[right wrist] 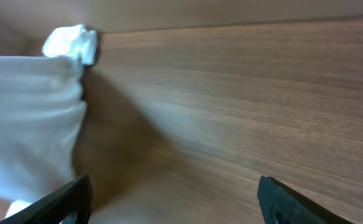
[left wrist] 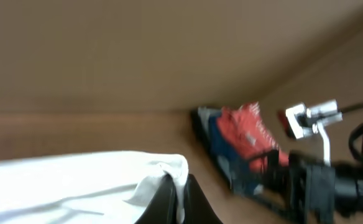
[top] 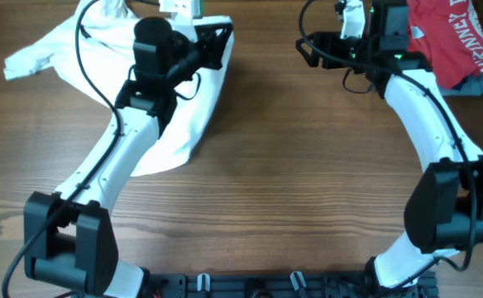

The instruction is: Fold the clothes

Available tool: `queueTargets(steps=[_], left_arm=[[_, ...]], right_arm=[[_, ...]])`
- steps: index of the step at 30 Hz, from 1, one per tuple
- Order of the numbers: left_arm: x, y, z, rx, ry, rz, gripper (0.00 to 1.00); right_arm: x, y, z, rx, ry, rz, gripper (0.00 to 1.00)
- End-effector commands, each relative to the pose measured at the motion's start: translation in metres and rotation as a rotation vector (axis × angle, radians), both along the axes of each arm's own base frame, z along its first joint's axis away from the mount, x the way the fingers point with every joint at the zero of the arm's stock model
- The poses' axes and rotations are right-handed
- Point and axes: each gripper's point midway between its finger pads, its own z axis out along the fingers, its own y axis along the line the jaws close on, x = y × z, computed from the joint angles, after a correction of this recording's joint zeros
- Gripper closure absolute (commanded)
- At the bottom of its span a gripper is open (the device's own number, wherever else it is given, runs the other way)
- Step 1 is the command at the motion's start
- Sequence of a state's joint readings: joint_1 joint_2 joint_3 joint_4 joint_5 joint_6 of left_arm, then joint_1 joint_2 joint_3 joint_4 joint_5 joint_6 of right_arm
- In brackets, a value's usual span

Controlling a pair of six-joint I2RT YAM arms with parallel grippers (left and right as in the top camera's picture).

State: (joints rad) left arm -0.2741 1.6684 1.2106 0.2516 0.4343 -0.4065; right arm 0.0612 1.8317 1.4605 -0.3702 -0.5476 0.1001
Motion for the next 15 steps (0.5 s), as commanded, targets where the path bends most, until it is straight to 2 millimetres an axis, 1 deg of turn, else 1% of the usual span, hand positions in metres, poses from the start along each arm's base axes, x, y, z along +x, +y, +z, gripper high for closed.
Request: queueTargets(steps=[1, 5, 8, 9, 11, 13, 15], left_arm=[[0.002, -0.002, 0.025, -0.045, -0.053, 0.087, 0.96], [0.002, -0.005, 0.033, -0.080, -0.066, 0.090, 0.96], [0.002, -0.005, 0.033, -0.086, -0.062, 0.089, 0.94], [0.001, -0.008, 0.030, -0.097, -0.039, 0.087, 0.92], [-0.001, -0.015, 0.025, -0.103, -0.015, 0.076, 0.92], [-0.004, -0.027, 0.018, -0.101, -0.003, 0.055, 0.94], [-0.005, -0.041, 0.011, -0.096, 0.003, 0.044, 0.96]], right_arm=[[-0.016, 0.017, 0.052, 0.051, -0.126, 0.147, 0.14], [-0.024, 0.027, 0.056, 0.094, -0.124, 0.198, 0.16], [-0.023, 0.027, 0.056, 0.094, -0.125, 0.199, 0.19], [-0.021, 0.025, 0.057, 0.089, -0.133, 0.190, 0.19], [-0.018, 0.020, 0.058, 0.084, -0.143, 0.175, 0.19], [-0.014, 0.014, 0.060, 0.084, -0.154, 0.159, 0.19], [-0.011, 0.002, 0.062, 0.087, -0.157, 0.131, 0.19]])
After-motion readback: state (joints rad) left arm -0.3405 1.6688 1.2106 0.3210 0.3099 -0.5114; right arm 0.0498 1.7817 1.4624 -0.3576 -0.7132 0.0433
